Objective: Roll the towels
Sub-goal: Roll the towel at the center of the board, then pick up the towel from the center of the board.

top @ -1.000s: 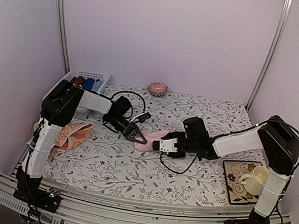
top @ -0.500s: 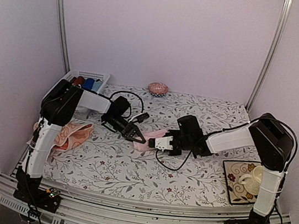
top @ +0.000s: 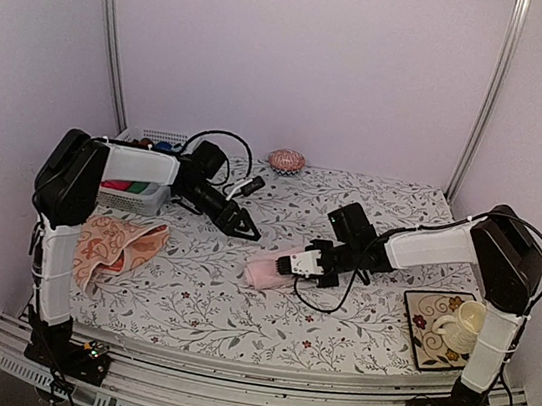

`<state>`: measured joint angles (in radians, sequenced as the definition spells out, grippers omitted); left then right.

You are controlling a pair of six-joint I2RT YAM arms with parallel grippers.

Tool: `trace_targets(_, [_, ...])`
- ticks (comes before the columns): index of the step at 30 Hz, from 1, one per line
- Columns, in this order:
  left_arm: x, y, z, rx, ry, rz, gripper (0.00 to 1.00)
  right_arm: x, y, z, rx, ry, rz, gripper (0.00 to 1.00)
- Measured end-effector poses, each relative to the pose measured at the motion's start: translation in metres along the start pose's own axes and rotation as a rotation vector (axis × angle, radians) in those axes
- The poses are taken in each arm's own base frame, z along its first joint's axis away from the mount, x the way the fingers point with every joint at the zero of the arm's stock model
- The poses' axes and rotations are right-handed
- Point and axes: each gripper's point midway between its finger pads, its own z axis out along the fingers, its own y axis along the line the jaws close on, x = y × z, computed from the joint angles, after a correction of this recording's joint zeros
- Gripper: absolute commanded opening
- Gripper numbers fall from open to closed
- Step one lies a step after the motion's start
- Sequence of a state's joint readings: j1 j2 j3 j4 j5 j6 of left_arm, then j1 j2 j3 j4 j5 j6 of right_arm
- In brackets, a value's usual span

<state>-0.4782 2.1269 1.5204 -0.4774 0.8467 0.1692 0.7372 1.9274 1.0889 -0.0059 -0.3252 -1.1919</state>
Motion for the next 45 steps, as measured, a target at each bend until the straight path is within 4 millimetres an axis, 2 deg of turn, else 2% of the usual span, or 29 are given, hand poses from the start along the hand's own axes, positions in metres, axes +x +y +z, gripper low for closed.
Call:
trace_targets(5, [-0.011, -0.004, -0.003, -0.049, -0.013, 0.045, 0.97, -0.004, 0.015, -0.014, -0.081, -0.023, 0.004, 0.08])
trace_targets(11, [-0.003, -0.018, 0.030, 0.008, 0.037, 0.036, 0.97, -0.007, 0.029, -0.024, -0.143, -0.043, -0.004, 0.08])
trace_targets(15, [0.009, -0.032, 0.052, 0.082, 0.076, 0.006, 0.97, -0.006, 0.030, -0.025, -0.149, -0.042, -0.006, 0.08])
trace_targets(19, [0.019, -0.040, 0.064, 0.129, 0.108, -0.034, 0.97, -0.006, 0.030, -0.025, -0.149, -0.041, -0.006, 0.08])
trace_targets(27, [0.033, -0.044, 0.074, 0.202, 0.138, -0.093, 0.97, -0.004, 0.029, -0.020, -0.160, -0.032, 0.004, 0.11])
trace_targets(34, [0.038, -0.052, 0.077, 0.247, 0.151, -0.098, 0.96, -0.004, 0.017, -0.007, -0.177, -0.024, 0.028, 0.11])
trace_targets(45, [0.042, -0.052, 0.080, 0.258, 0.159, -0.081, 0.81, -0.004, 0.005, -0.001, -0.220, -0.024, 0.084, 0.12])
